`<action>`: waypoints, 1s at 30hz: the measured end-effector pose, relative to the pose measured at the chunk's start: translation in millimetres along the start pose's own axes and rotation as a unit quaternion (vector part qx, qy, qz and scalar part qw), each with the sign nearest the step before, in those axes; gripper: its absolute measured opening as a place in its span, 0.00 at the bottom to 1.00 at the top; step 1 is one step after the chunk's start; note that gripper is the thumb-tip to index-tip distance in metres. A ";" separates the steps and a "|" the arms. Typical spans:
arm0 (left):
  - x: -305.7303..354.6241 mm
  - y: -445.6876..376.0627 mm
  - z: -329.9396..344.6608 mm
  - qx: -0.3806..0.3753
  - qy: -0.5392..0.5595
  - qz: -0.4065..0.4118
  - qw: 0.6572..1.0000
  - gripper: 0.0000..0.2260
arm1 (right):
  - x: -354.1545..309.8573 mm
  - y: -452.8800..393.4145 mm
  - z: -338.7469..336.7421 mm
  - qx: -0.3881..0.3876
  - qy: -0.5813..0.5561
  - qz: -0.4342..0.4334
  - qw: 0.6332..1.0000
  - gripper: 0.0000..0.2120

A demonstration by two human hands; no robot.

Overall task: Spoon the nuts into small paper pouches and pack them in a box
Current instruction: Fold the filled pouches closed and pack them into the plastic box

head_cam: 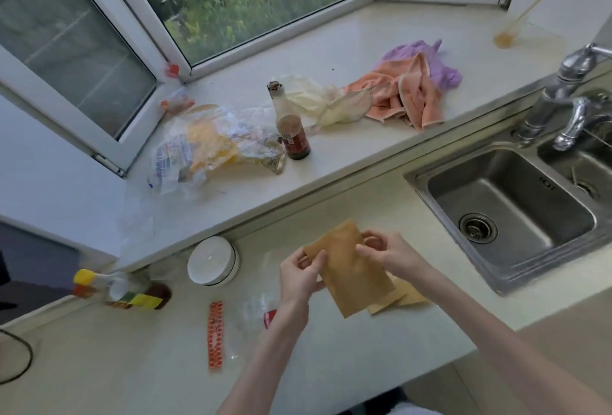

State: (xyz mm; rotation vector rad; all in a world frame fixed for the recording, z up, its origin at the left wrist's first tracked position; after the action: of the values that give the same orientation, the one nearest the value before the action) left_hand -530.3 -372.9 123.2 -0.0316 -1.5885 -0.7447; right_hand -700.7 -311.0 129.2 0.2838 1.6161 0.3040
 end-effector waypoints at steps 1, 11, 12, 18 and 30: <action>-14.5 -1.2 -0.2 0.008 0.009 -0.022 1.000 0.04 | 23.7 2.7 5.9 -0.021 -0.006 0.036 0.999 0.06; -110.9 0.7 -7.3 -0.010 0.035 -0.157 0.987 0.13 | 146.6 22.0 34.5 -0.077 -0.053 0.188 0.978 0.11; -116.3 2.2 -10.9 -0.002 0.038 -0.164 0.986 0.14 | 153.6 19.6 34.5 -0.060 -0.049 0.201 0.976 0.10; -146.1 19.7 -34.9 0.015 0.055 -0.209 0.976 0.11 | 176.8 1.5 43.0 -0.028 -0.015 0.258 0.966 0.09; -190.7 116.4 -100.1 0.151 0.160 -0.159 0.962 0.08 | 157.6 -22.9 56.7 -0.015 0.136 0.227 0.964 0.12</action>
State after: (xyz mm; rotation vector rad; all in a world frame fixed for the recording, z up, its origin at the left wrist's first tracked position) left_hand -356.5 -252.8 -0.4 0.5532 -1.3917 -0.7020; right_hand -654.6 -273.9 -29.2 0.6134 1.8020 0.7446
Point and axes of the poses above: each hand's wrist, its own y-axis away from the middle knuckle, its own z-axis out of the palm, x = y × z, the point moved 6 cm from there along -y, towards the middle knuckle, and after that the axes turned 11 degrees about -x, right-handed, at the moved point
